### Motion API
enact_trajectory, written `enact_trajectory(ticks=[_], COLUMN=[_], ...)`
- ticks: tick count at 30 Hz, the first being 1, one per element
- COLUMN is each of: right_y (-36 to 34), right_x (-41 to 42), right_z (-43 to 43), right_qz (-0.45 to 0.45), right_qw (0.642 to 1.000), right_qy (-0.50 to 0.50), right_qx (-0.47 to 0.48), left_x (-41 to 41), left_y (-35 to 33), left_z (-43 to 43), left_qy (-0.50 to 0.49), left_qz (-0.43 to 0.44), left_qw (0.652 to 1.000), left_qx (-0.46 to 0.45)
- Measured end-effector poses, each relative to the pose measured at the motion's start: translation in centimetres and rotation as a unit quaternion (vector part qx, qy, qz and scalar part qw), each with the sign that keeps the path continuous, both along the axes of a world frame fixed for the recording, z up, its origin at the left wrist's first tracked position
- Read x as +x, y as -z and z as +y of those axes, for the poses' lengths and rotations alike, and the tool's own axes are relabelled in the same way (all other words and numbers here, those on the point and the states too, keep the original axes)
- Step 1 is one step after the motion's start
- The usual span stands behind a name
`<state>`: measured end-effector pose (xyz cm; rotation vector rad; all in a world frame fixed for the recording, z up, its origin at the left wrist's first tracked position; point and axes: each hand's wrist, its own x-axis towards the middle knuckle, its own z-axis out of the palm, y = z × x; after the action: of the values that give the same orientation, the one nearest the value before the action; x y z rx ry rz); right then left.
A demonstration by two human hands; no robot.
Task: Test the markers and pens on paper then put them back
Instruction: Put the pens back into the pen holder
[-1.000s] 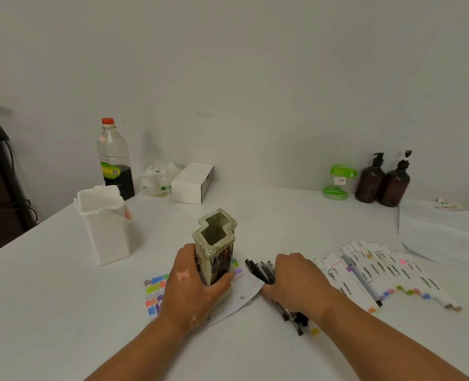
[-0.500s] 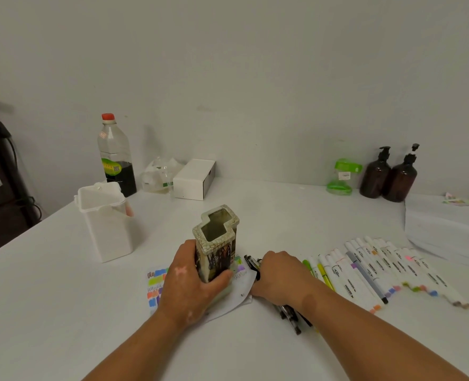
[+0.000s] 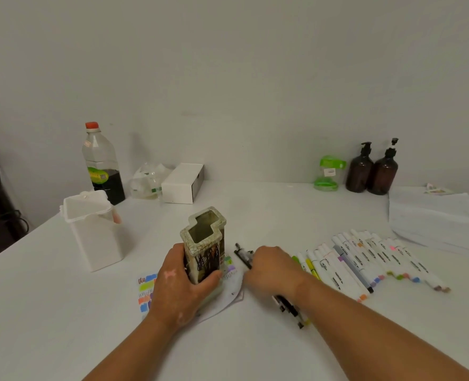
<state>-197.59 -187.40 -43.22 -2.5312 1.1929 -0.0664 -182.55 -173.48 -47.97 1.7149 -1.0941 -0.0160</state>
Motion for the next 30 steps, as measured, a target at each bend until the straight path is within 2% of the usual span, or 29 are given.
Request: enact_trajectory(ticks=[2,3,4,7,9,12,14,15,17,19,23,27,30], right_y=[-2.2,-3.5,-4.7,-8.3,-10.0,-11.8,-12.4,-12.5,-12.2,-11.1,-8.1,-6.6,-5.7], right_x=[-0.9,-1.3,-1.5,-1.1,0.2,2.9,5.0,6.0,7.7,8.8,9.7,9.4,8.5], right_z=[-1.2,-1.7,-2.0,-2.2,-1.8,-0.8,0.1,0.6,1.5,2.1,2.8,3.3,3.8], right_qz=[-0.091,-0.168,-0.257,-0.483,-0.577,-0.674,-0.710,-0.719,-0.730,-0.731,-0.670,-0.534,-0.445], right_qw=[0.989,0.970,0.935,0.779,0.698,0.605,0.566,0.561,0.569,0.597,0.715,0.842,0.894], right_qy=[0.036,0.054,0.066,0.077,0.059,0.023,0.014,0.013,0.018,0.028,0.022,0.012,-0.006], right_qx=[0.108,0.169,0.236,0.393,0.420,0.423,0.419,0.410,0.379,0.329,0.199,0.080,0.046], left_x=[0.1,0.0,0.0,-0.1,-0.2,-0.3,-0.2,-0.2,-0.2,-0.3,-0.3,-0.1,-0.1], left_y=[0.1,0.2,0.3,0.4,0.5,0.5,0.5,0.5,0.5,0.5,0.6,0.7,0.8], left_z=[-0.1,-0.1,-0.2,-0.3,-0.4,-0.4,-0.4,-0.4,-0.3,-0.4,-0.5,-0.5,-0.5], left_qy=[0.000,-0.001,-0.003,-0.010,-0.008,-0.005,-0.005,-0.004,-0.003,-0.005,-0.015,-0.020,-0.022], left_qz=[0.007,0.009,0.010,0.011,0.013,0.020,0.021,0.023,0.024,0.022,0.017,0.010,0.009], left_qw=[1.000,1.000,1.000,1.000,1.000,1.000,1.000,1.000,1.000,1.000,1.000,1.000,1.000], left_qx=[-0.001,-0.001,-0.001,0.002,0.005,0.010,0.011,0.012,0.014,0.016,0.021,0.021,0.018])
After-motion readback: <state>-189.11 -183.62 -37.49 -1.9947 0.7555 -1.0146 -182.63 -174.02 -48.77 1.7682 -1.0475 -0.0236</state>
